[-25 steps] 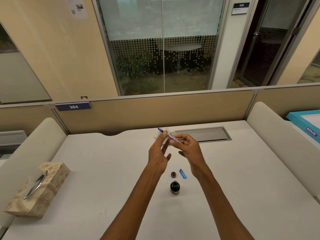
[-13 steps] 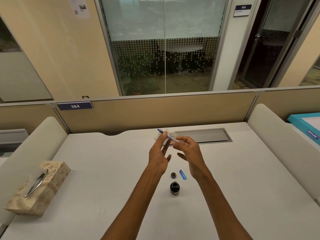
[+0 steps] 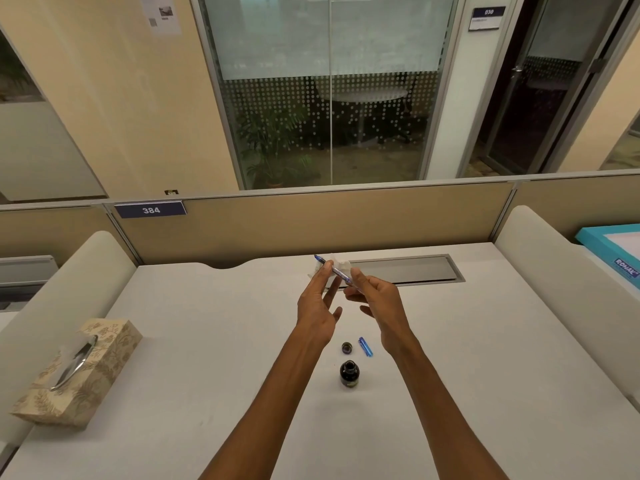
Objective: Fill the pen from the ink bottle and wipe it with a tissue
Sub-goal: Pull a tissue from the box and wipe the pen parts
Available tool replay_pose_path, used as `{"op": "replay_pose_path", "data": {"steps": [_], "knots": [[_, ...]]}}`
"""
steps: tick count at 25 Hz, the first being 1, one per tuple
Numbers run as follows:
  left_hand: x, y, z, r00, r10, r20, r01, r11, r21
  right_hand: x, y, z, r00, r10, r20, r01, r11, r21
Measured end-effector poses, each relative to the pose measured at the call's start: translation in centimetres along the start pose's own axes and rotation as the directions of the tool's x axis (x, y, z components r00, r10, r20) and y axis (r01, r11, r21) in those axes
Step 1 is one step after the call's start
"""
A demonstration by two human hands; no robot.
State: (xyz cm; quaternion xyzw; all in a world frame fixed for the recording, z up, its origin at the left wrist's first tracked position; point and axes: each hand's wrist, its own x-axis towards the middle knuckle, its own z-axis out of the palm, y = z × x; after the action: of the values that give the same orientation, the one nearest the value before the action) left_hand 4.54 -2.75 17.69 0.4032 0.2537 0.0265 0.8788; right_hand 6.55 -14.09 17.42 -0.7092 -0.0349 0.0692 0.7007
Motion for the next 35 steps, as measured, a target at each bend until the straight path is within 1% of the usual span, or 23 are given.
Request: {"op": "replay_pose_path", "data": {"steps": [3,6,9,13,14,15,17,18,20,21,22,23,25,26,27,28,29,30,31,32,33,35], "knots": [[-0.1,0.1,0.0,1.0,0.002,-0.002,-0.002,1.0,-0.004,0.3,0.4,-0.1,0.999,-0.045,-0.006,0.045,0.999,-0.004],[-0.2,0.0,0.0,1.0,-0.004,0.005,0.004,1.0,-0.005,0.2,0.4,0.0,0.999,-0.043,-0.028,0.042,0.999,-0.023],[-0.2,0.1,-0.1,1.0,0.0,0.008,0.0,1.0,-0.01,0.4,1.2,0.0,0.986,-0.162,-0.037,0.158,0.982,-0.104],[-0.2,0.1,-0.4,1.0,-0.009,0.012,0.01,0.999,-0.031,0.2,1.4,0.1,0.983,-0.171,-0.06,0.16,0.975,-0.157],[-0.3,0.1,-0.4,1.0,-0.014,0.009,0.014,0.999,-0.037,0.0,1.5,0.1,0.979,-0.196,-0.061,0.184,0.968,-0.172],[-0.3,0.2,-0.5,1.0,-0.018,0.003,0.018,0.999,-0.041,0.1,1.7,0.1,0.966,-0.254,-0.055,0.237,0.947,-0.216],[-0.4,0.2,-0.4,1.0,-0.021,-0.001,0.021,0.999,-0.042,0.2,2.1,0.5,0.944,-0.324,-0.068,0.292,0.911,-0.29],[-0.5,0.2,-0.4,1.0,-0.021,0.003,0.021,0.999,-0.041,0.2,2.0,0.6,0.946,-0.314,-0.082,0.276,0.911,-0.305],[-0.5,0.2,-0.4,1.0,-0.021,0.005,0.022,0.999,-0.04,0.2,1.8,0.8,0.964,-0.239,-0.119,0.19,0.928,-0.321],[-0.4,0.3,-0.4,1.0,-0.02,0.004,0.02,0.999,-0.041,0.3,1.8,0.7,0.967,-0.223,-0.12,0.173,0.928,-0.331],[-0.3,0.3,-0.4,1.0,-0.019,0.005,0.02,0.999,-0.045,0.3,1.8,0.6,0.96,-0.261,-0.106,0.21,0.914,-0.347],[-0.3,0.4,-0.4,1.0,-0.02,0.003,0.02,0.998,-0.052,0.1,1.9,0.6,0.937,-0.34,-0.083,0.283,0.874,-0.394],[-0.3,0.3,-0.4,1.0,-0.025,0.004,0.025,0.998,-0.059,0.1,2.1,0.7,0.854,-0.519,-0.027,0.433,0.739,-0.516],[-0.4,0.2,-0.3,1.0,-0.026,0.012,0.027,0.998,-0.054,0.2,2.2,0.9,0.812,-0.583,-0.027,0.472,0.683,-0.557],[-0.4,0.1,-0.2,0.999,-0.026,0.019,0.027,0.999,-0.046,0.2,2.2,1.0,0.8,-0.599,-0.04,0.47,0.666,-0.579],[-0.5,0.1,-0.1,0.999,-0.023,0.024,0.024,0.999,-0.035,0.3,2.4,1.2,0.804,-0.591,-0.062,0.455,0.68,-0.576],[-0.5,0.1,-0.1,1.0,-0.019,0.024,0.02,1.0,-0.023,0.3,2.3,1.4,0.856,-0.51,-0.085,0.388,0.743,-0.546],[-0.5,0.1,-0.1,1.0,-0.018,0.02,0.018,1.0,-0.012,0.4,2.4,1.5,0.913,-0.394,-0.102,0.297,0.817,-0.495],[-0.5,0.0,-0.1,1.0,-0.017,0.013,0.017,1.0,-0.004,0.4,2.3,1.5,0.953,-0.282,-0.113,0.203,0.868,-0.453],[-0.4,0.0,-0.2,1.0,-0.016,0.007,0.016,1.0,-0.004,0.5,2.4,1.3,0.964,-0.241,-0.114,0.17,0.885,-0.433],[-0.3,0.0,-0.3,1.0,-0.017,0.002,0.017,1.0,-0.011,0.5,2.4,1.2,0.958,-0.266,-0.108,0.193,0.874,-0.445],[-0.2,0.0,-0.4,1.0,-0.021,-0.015,0.021,1.0,-0.018,0.4,2.4,1.2,0.907,-0.415,-0.064,0.33,0.798,-0.504]]}}
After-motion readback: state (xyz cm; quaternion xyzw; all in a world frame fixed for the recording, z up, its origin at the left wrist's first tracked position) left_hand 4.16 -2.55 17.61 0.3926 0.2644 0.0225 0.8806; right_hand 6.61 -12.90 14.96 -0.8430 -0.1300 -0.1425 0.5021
